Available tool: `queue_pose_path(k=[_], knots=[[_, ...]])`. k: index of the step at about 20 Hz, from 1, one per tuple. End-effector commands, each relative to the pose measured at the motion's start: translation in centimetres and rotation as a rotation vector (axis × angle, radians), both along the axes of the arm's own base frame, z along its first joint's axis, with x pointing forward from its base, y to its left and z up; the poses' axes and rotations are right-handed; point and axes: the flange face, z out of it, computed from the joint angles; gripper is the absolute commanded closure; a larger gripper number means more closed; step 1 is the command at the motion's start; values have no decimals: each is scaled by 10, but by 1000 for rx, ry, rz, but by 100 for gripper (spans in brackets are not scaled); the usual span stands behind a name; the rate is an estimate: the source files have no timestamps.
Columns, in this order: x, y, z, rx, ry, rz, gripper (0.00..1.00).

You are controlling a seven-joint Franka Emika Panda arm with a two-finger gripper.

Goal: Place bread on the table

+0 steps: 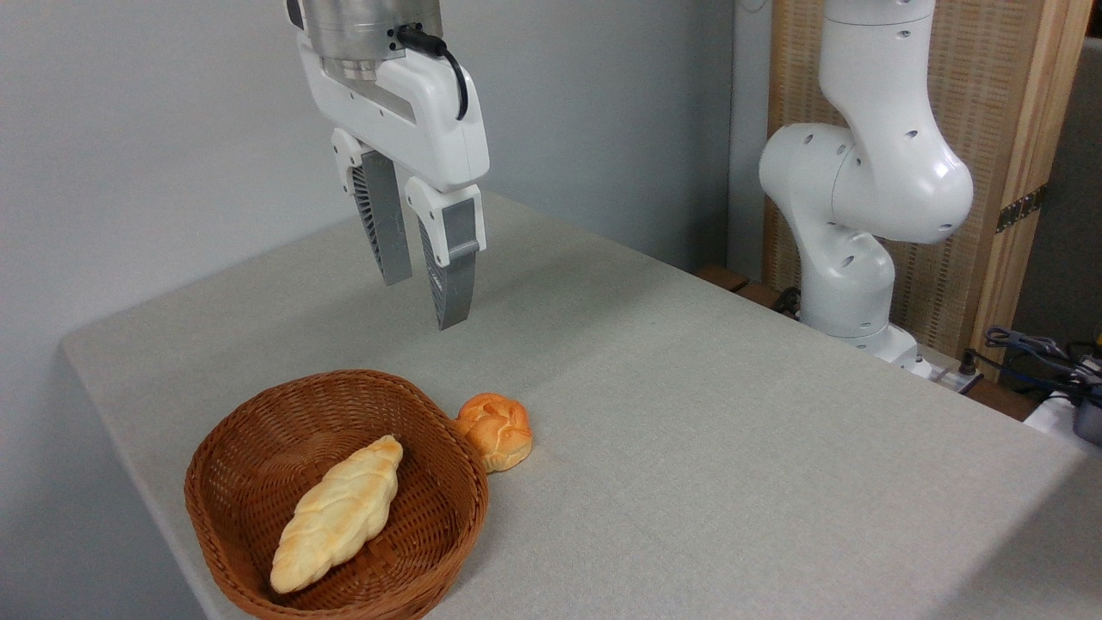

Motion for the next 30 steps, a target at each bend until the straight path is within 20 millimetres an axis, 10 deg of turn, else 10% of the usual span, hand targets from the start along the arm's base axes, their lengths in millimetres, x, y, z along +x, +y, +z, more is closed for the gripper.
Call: queue_pose_path(k=[1, 21, 26, 30], knots=[[-1, 1, 3, -1, 17, 1, 0], [4, -3, 0, -8, 2, 1, 0], [38, -14, -23, -28, -166, 11, 0], [64, -20, -87, -51, -116, 160, 0]])
